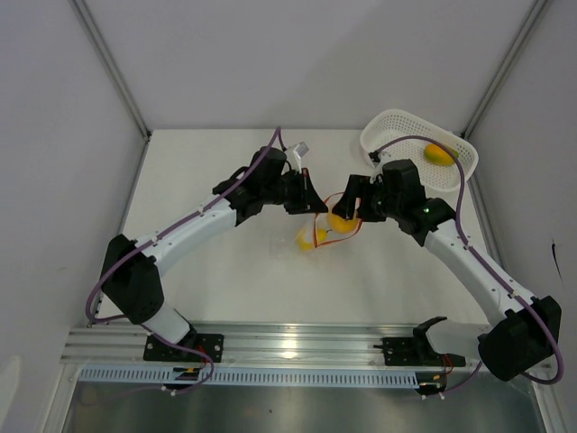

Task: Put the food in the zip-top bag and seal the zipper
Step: Place the fake fruit in the zipper food storage bag.

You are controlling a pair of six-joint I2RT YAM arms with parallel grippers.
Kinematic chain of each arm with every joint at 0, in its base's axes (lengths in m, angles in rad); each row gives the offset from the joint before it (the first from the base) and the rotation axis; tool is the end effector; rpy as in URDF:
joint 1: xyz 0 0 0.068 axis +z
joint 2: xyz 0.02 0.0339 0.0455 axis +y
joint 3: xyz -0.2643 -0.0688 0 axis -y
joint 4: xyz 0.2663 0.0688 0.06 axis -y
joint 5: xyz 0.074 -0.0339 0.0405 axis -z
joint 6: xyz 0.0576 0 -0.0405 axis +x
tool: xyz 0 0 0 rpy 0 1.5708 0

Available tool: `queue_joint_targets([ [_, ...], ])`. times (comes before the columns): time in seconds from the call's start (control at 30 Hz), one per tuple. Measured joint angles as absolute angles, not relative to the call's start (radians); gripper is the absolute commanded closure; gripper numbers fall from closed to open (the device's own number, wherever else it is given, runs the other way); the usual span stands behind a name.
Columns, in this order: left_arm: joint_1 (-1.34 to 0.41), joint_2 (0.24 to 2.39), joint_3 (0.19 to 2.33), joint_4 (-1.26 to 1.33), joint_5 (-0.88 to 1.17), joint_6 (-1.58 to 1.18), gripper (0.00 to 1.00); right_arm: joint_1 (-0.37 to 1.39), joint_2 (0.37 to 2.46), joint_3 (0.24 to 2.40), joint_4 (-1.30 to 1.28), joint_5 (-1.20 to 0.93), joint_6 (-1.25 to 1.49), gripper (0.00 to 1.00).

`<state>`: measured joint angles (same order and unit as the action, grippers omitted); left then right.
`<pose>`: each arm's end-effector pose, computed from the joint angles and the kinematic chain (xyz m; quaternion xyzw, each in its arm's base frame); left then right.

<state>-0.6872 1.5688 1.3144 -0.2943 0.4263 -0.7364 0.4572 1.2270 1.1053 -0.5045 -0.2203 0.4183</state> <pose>0.2942 -0.2723 0.3029 0.0825 0.8548 -0.4520 0.2414 0.2708 0.1473 0.3133 -0.0672 0.8840 0.2803 0.3680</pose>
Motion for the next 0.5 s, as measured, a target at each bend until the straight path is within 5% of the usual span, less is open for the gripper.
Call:
queue_joint_targets([
  [0.2, -0.687, 1.568, 1.309, -0.291, 0.427, -0.736, 0.99, 0.457, 1.227, 1.105, -0.513, -0.198, 0.418, 0.07],
  [0.5, -0.689, 1.568, 1.304, -0.287, 0.427, -0.735, 0.99, 0.457, 1.226, 1.124, -0.542, -0.165, 0.417, 0.04],
])
